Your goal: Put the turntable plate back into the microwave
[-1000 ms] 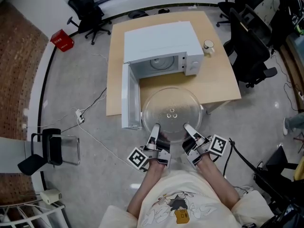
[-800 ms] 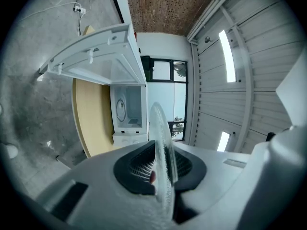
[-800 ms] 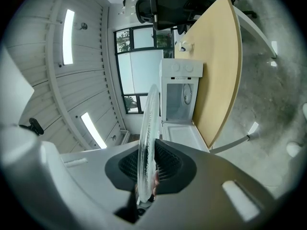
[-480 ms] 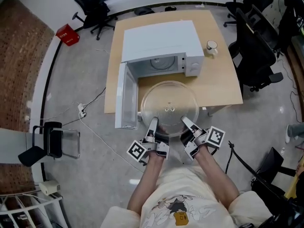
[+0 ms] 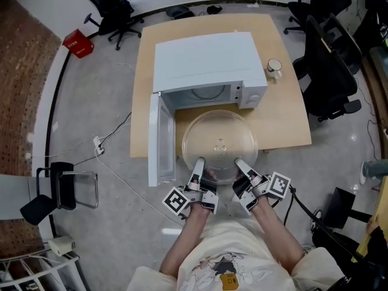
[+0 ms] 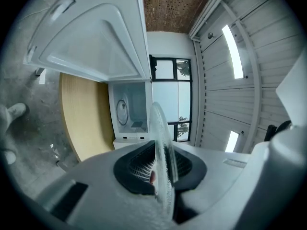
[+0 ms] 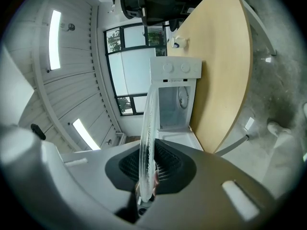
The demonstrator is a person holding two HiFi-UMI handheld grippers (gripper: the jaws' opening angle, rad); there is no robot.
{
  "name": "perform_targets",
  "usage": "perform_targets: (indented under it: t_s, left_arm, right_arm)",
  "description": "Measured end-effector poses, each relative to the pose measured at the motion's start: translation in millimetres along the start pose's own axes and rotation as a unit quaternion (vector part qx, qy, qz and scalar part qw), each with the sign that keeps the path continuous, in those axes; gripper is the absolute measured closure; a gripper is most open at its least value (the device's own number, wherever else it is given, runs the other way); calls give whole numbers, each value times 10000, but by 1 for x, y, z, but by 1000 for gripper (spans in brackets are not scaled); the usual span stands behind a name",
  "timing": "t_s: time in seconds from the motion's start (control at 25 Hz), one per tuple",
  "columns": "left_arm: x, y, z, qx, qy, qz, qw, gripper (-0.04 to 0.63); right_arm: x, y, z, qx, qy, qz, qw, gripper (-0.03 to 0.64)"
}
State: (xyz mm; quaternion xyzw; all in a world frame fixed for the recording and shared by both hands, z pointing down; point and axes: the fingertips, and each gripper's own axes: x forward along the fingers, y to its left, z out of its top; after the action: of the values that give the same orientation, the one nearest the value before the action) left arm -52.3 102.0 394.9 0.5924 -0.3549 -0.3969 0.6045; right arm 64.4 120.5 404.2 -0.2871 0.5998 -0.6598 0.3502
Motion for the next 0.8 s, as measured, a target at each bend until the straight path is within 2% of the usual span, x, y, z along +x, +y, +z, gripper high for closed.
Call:
perform_targets:
  t_s: [0.32, 0.6, 0.8]
  left_arm:
    - [37, -2, 31, -3, 331, 201, 9993, 563]
    - [53, 8, 49, -60, 138, 426, 9990, 561]
    - [69, 33, 48, -69, -50, 556, 9984, 563]
  right_arm:
    - [40, -1, 13, 114, -234, 37, 9997, 588]
    - [65, -4, 24, 188, -24, -176, 9997, 584]
    - [69, -30, 46, 174, 19, -168, 9997, 583]
